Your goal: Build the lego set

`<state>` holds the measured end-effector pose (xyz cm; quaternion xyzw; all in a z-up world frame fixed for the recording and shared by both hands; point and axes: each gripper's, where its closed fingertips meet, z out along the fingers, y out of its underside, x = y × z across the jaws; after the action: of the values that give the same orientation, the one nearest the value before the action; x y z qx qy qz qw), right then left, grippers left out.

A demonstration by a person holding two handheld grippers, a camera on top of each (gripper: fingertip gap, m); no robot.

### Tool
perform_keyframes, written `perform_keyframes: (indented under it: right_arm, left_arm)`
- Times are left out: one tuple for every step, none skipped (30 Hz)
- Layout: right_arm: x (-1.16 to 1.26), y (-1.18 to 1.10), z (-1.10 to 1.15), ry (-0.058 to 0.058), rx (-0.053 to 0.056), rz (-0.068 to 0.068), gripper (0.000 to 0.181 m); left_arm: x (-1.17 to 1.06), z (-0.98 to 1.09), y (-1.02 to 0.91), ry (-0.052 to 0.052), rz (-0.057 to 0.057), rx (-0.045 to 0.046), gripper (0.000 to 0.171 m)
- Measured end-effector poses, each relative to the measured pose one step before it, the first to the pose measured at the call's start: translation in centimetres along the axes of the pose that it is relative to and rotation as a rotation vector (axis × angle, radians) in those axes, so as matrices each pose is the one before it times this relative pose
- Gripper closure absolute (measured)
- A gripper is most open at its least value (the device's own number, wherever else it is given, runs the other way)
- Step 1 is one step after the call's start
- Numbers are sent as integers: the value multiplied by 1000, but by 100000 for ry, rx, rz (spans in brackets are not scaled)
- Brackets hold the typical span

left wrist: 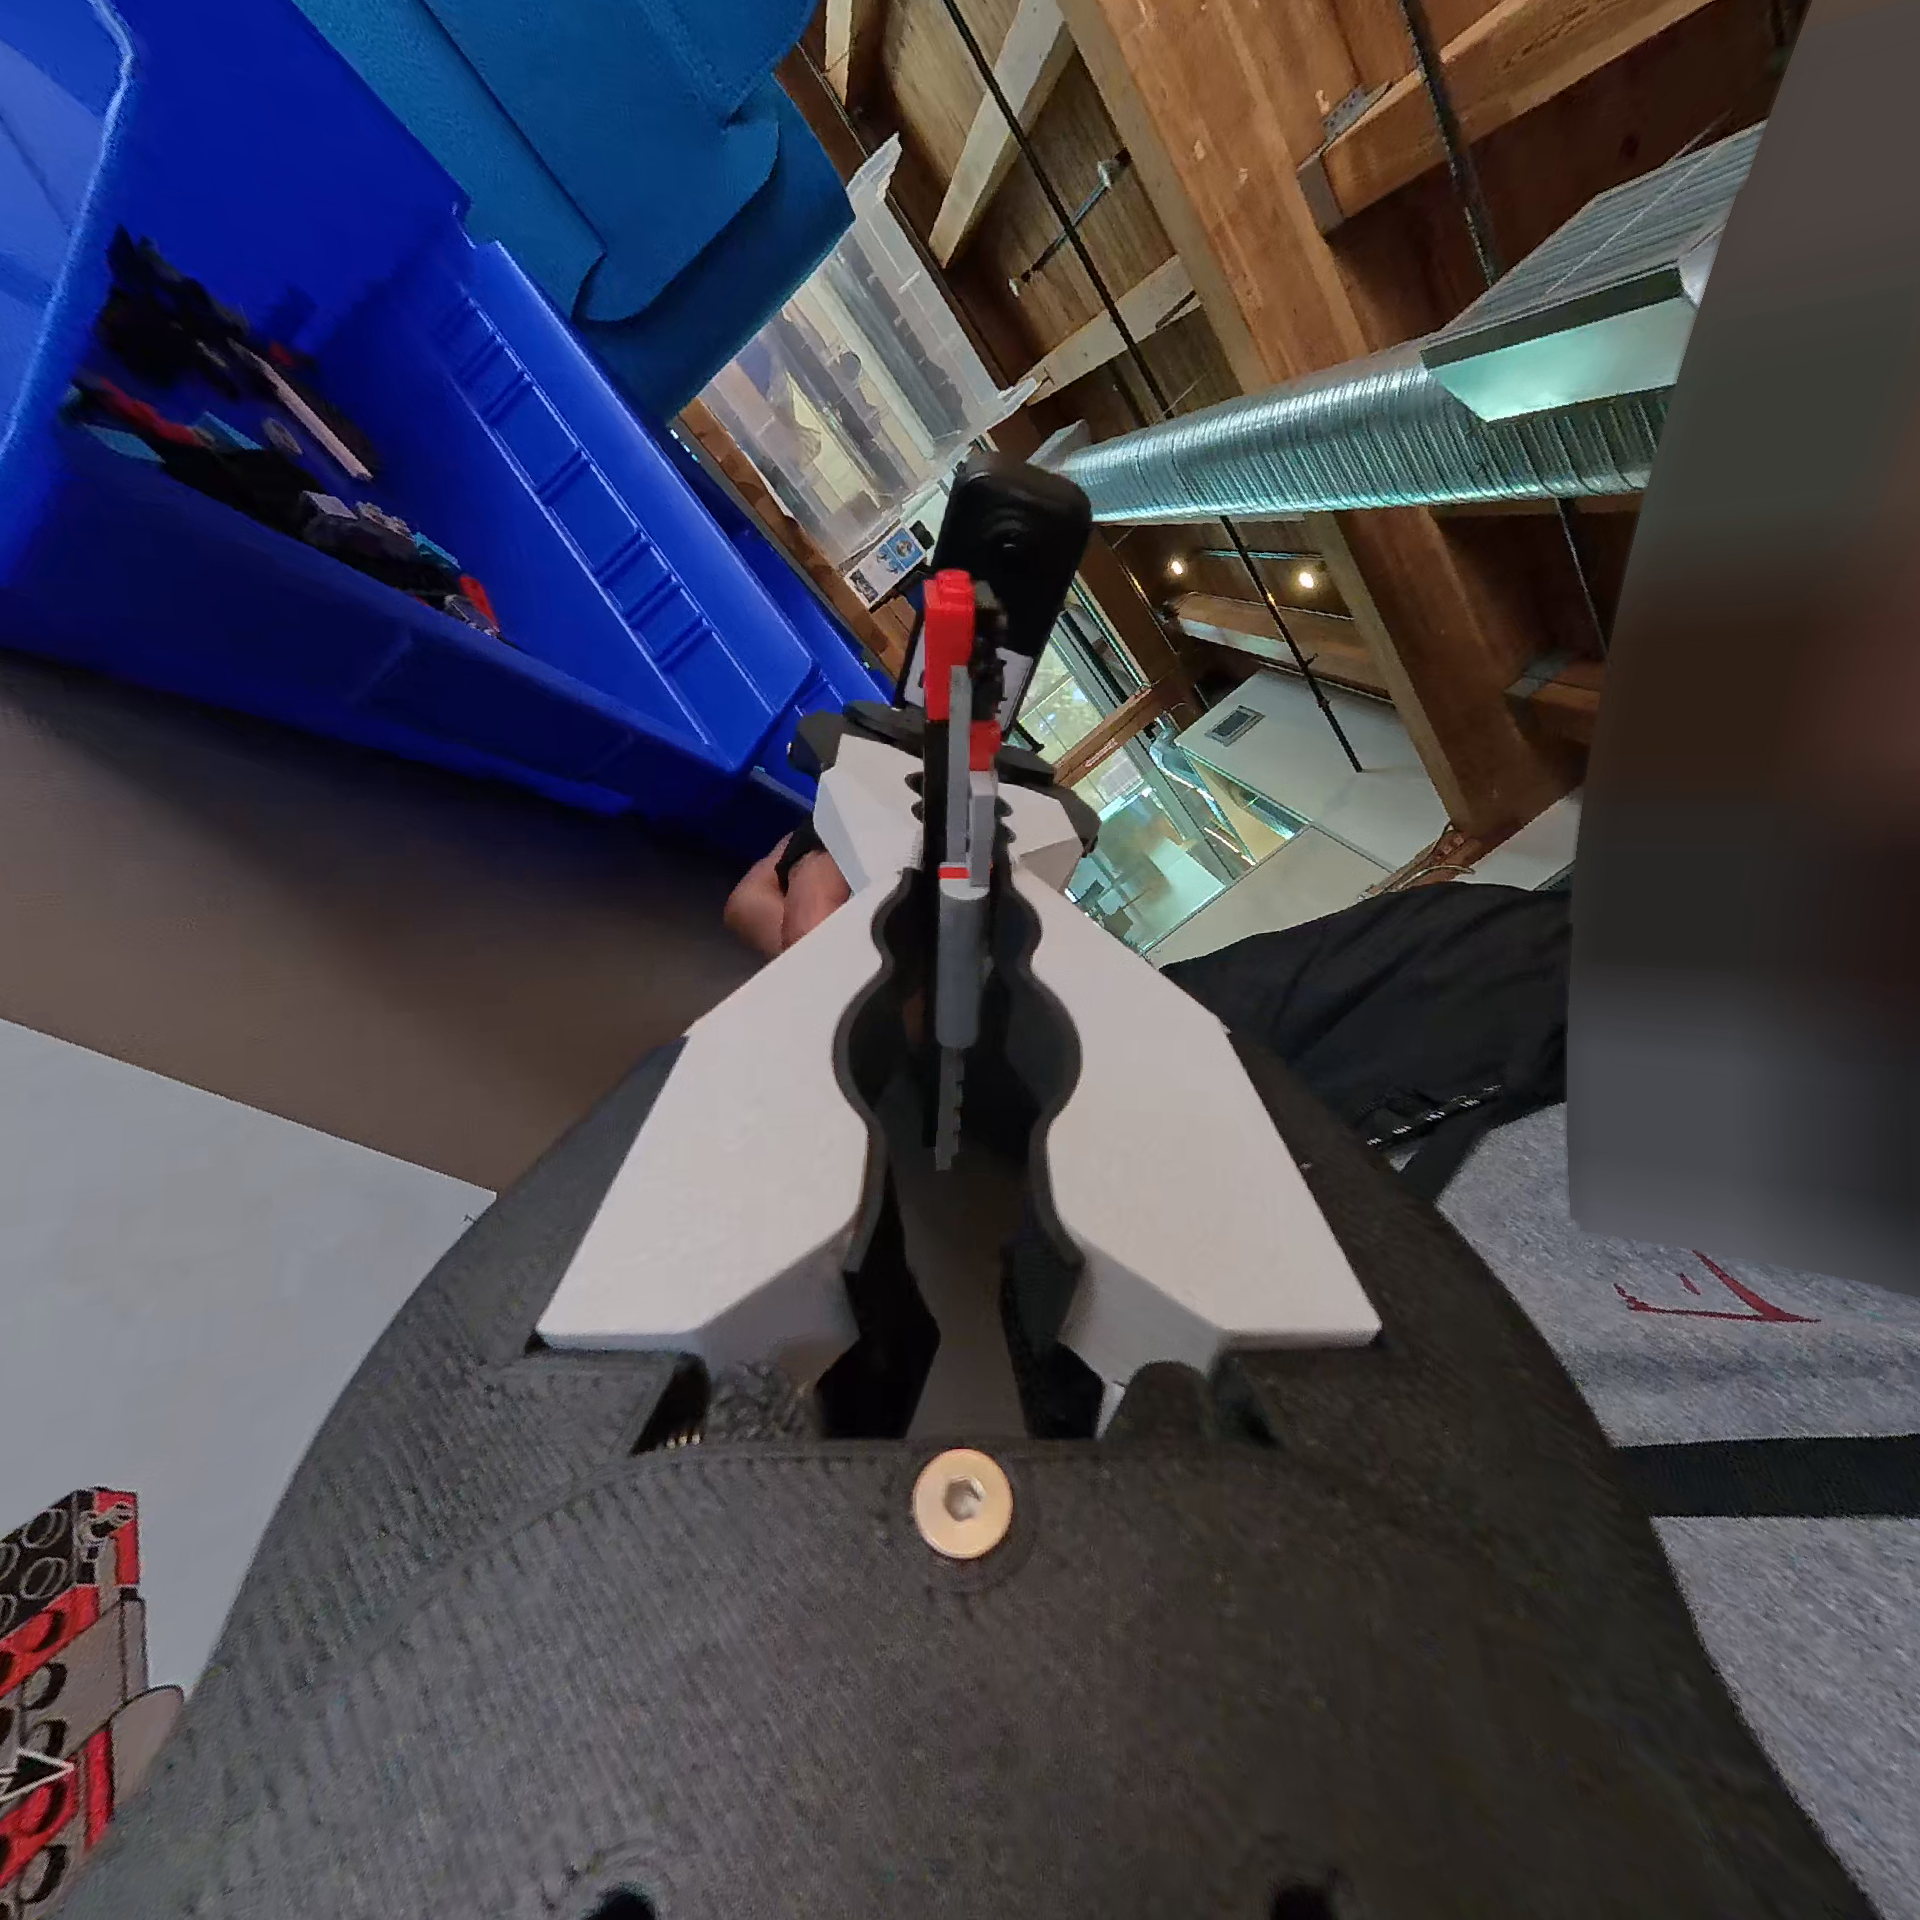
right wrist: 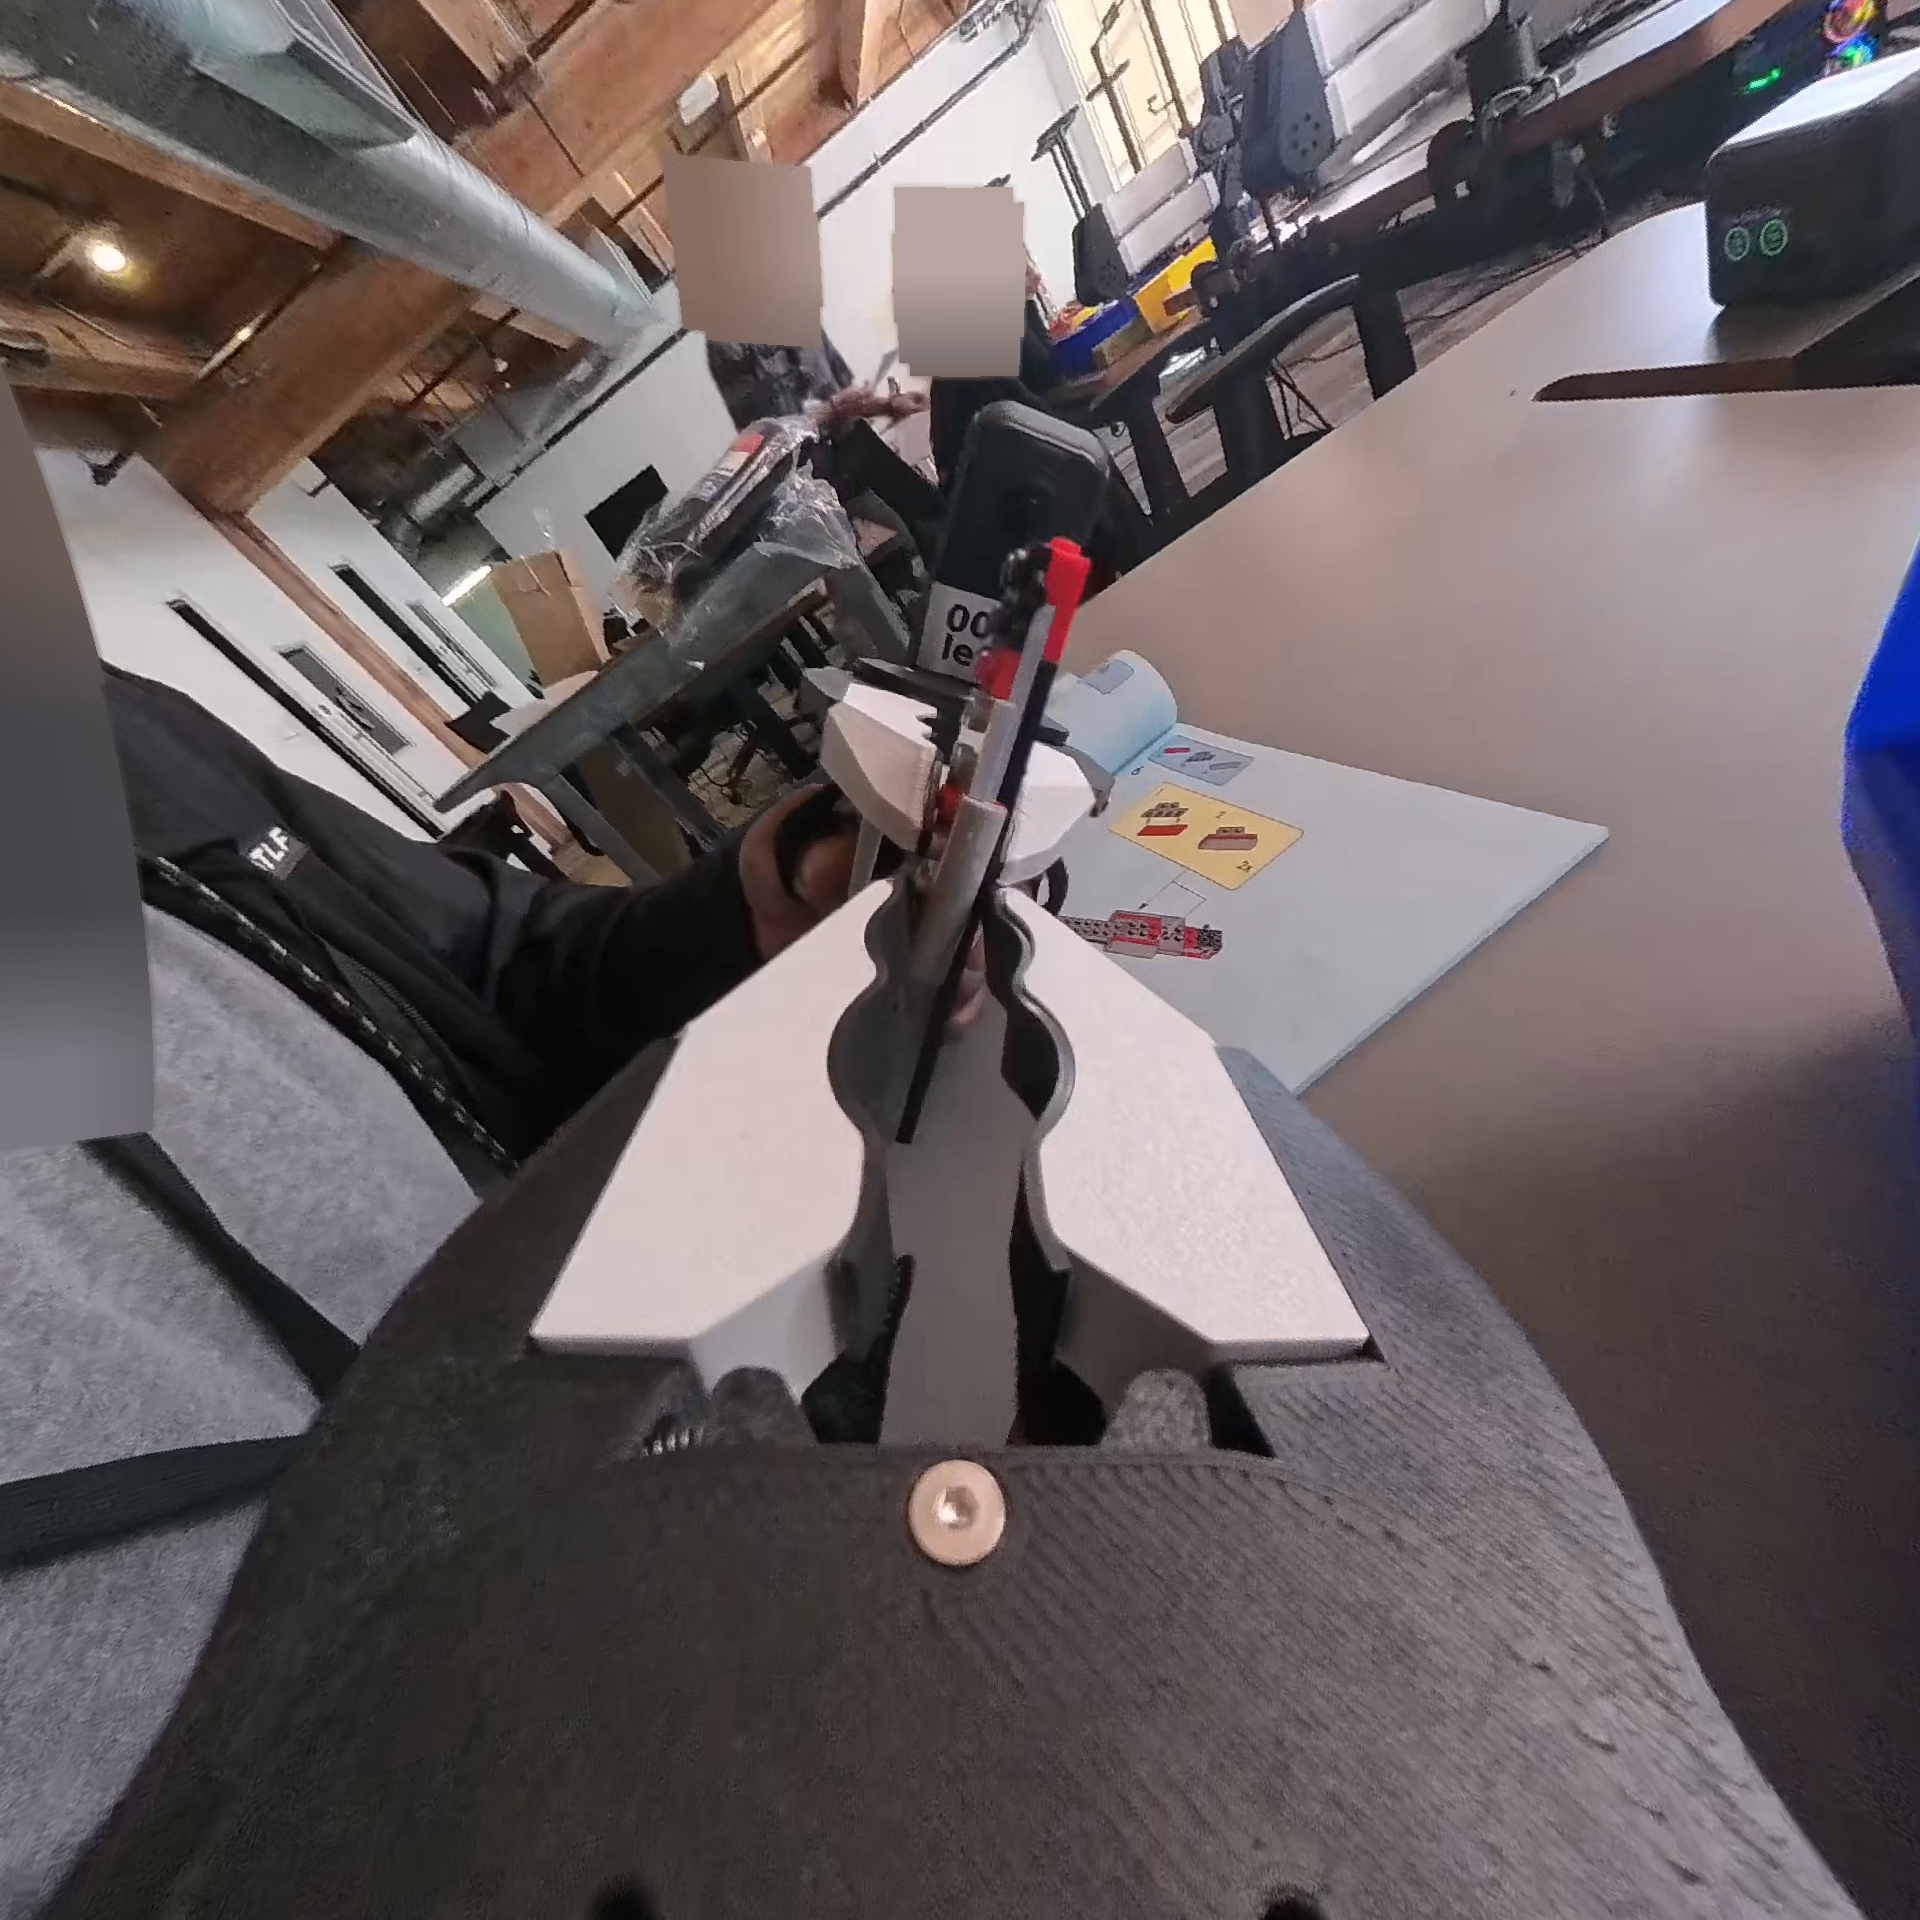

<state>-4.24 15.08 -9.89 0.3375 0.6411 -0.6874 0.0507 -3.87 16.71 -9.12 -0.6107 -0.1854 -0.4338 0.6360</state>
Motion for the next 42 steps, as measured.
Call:
perform_keyframes:
  right_arm:
    - [-59, -45, -8, -717, 471, 848, 166]
    - [-58, -38, -8, -718, 475, 907, 167]
    - [-44, -57, 6, -651, 628, 1031, 167]
    - [-34, -66, 20, -456, 761, 772, 167]
    - [18, -30, 10, -98, 594, 483, 168]
    - [41, -4, 18, 175, 302, -23, 168]
    - [20, 18, 7, 200, 15, -300, 168]
    - [36, 3, 15, 437, 57, -381, 168]
    - [50, -34, 23, 611, 368, 129, 168]
    - [74, -44, 40, 707, 515, 793, 168]
    - [98, -12, 39, 769, 422, 920, 168]
    - [125, -3, 34, 903, 358, 811, 168]
    - [113, 7, 32, 929, 317, 683, 168]
    - [88, -7, 18, 837, 321, 644, 168]
    - [60, -9, 23, 662, 330, 469, 168]
    - [18, -12, 9, 371, 317, 351, 168]
    - [-13, -24, 8, 32, 302, 381, 168]
    - [18, -23, -15, -93, 86, 244, 168]
    - [86, 29, -38, 67, -307, 123, 168]
    - [73, 15, -35, -4, -319, -239, 168]
    - [51, -33, -26, 77, 145, -786, 168]
    - [85, 21, 25, 730, 14, -938, 168]
    - [58, 78, 47, 788, -280, -1061, 167]
    - [51, 24, 23, 602, -122, -943, 168]
    - [43, -73, -19, 331, 579, -315, 167]
    - [28, -108, -69, -56, 700, 313, 167]
    - [1, -120, -72, -293, 722, 385, 167]
    - [10, -105, -63, -183, 485, 46, 167]
    - [42, -59, -42, 162, 224, -188, 167]
    - [-11, -61, -17, -75, 274, -270, 167]
    - [-51, -34, 2, -326, 294, -71, 167]
    - [-59, -27, -5, -400, 245, 137, 167]
    - [-54, -42, -5, -495, 169, 153, 167]
    - [-63, -69, -26, -645, 245, 80, 167]
    - [-63, -131, -46, -610, 529, 103, 166]
    - [-83, -171, -54, -601, 872, 193, 165]
    - [-65, -211, -54, -482, 1200, 254, 164]
    - [-63, -209, -60, -387, 1248, 192, 163]
    - [-37, -123, -21, -243, 862, -6, 163]
    - [-33, -54, -13, -129, 395, -369, 163]
    - [-27, -17, 8, -17, 258, -548, 164]
    - [-31, -53, -2, -65, 503, -339, 164]
  left_arm:
    - [85, 7, -16, 337, 117, 170, 160]
    - [73, 14, -17, 255, 294, 73, 160]
    - [70, -16, -23, 388, 31, 146, 160]
    - [53, -17, -61, 366, -97, 404, 160]
    - [-9, -20, -40, -17, -4, 348, 160]
    - [-31, -14, -17, -152, -62, 169, 160]
    - [-13, -14, 19, 19, -78, -107, 160]
    - [-32, -13, -11, -50, -91, 0, 160]
    - [-20, -27, -59, -93, 79, 394, 160]
    - [-63, -30, -63, -315, -52, 451, 160]
    - [-83, -39, -36, -353, -194, 285, 160]
    - [-115, -39, -33, -616, 273, 249, 160]
    - [-106, -21, -29, -645, 391, 126, 160]
    - [-80, -18, -29, -521, 143, 63, 160]
    - [-42, -16, -20, -280, 157, 59, 160]
    - [-5, -14, -13, -114, 148, 19, 160]
    - [14, 1, -12, 24, 191, 58, 160]
    - [-4, 23, -20, -174, -36, 106, 160]
    - [-86, 34, -30, -546, -408, -42, 160]
    - [-42, 42, -9, -34, -189, -52, 160]
    - [-23, 20, -36, 319, -661, 85, 161]
    - [-71, -4, -45, 9, -1101, 321, 160]
    - [-62, -35, 9, -61, -598, -59, 160]
    - [-59, -65, 39, -161, -235, -485, 159]
    - [-33, -72, -35, -302, 59, -229, 159]
    - [-34, -83, -78, -485, 290, 44, 159]
    - [10, -78, -112, -329, 658, 344, 159]
    - [15, -65, -69, -213, 657, 108, 160]
    - [-22, -48, -64, -450, 511, 102, 160]
    - [31, -3, -7, -108, 754, -4, 160]
    - [66, 9, -36, 121, 828, 264, 160]
    - [58, 13, -5, -23, 895, 94, 160]
    - [47, 10, -6, -241, 921, -148, 160]
    - [78, 18, -10, -186, 1185, -202, 160]
    - [80, 31, -16, -362, 1471, -199, 160]
    - [84, 49, 0, -633, 1926, -258, 160]
    - [58, 39, 21, -897, 2250, -499, 160]
    - [35, 46, 46, -1002, 2245, -754, 160]
    - [48, 48, 43, -953, 2150, -688, 160]
    - [45, 38, 20, -830, 1978, -518, 160]
    - [60, 35, 57, -545, 1585, -660, 160]
    - [52, 55, 77, -344, 1183, -731, 161]
